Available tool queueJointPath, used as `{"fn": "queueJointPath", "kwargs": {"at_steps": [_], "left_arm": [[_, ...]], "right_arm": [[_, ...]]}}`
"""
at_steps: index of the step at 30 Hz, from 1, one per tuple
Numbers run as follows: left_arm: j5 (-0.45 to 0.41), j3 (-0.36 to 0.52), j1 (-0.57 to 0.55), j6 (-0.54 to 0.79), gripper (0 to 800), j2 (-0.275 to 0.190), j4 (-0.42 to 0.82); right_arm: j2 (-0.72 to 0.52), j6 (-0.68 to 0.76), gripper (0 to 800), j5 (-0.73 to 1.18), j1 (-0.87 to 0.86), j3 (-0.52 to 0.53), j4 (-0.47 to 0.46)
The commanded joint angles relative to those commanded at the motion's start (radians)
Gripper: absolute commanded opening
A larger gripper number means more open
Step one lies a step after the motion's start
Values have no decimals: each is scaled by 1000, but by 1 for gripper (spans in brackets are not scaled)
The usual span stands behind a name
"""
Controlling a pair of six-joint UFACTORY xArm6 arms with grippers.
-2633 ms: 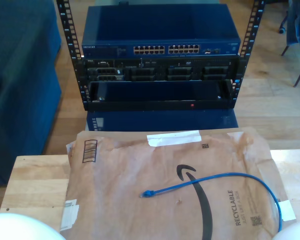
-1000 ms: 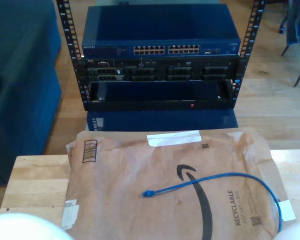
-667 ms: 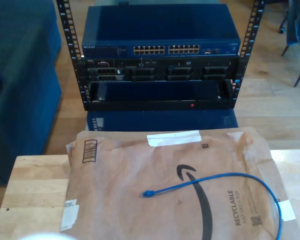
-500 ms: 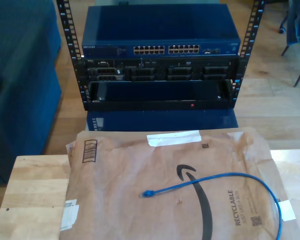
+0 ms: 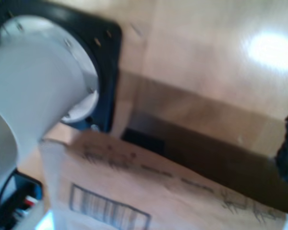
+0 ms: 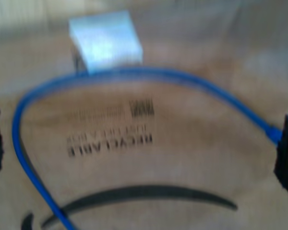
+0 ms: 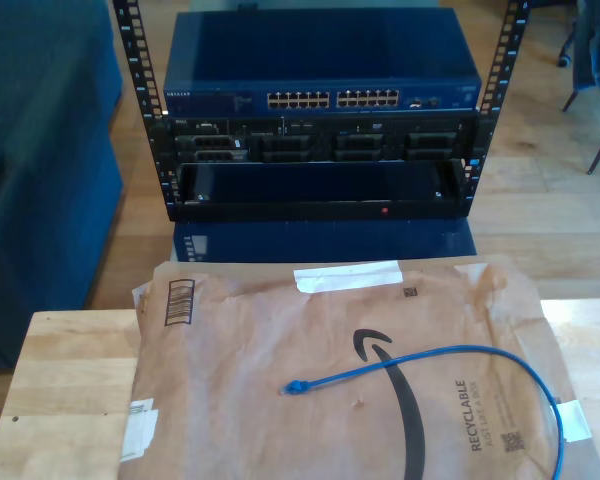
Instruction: Grab the cable and plug it in
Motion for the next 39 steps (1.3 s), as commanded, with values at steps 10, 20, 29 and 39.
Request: {"fn": "queueJointPath", "kwargs": {"at_steps": [10,20,29,39], "left_arm": [[-6,-11,-255,-187,800,5,-77],[-5,-49,-265,-213,800,9,-150],[-29,-51,-451,-339,800,38,-161],[-133,-146,-549,-414,800,189,-160]], "right_arm": [[63,183,791,-209,285,11,-2],[123,238,788,-308,439,11,-3],[382,361,789,-442,585,-54,-14],[615,413,778,-586,654,-74,-68]]}}
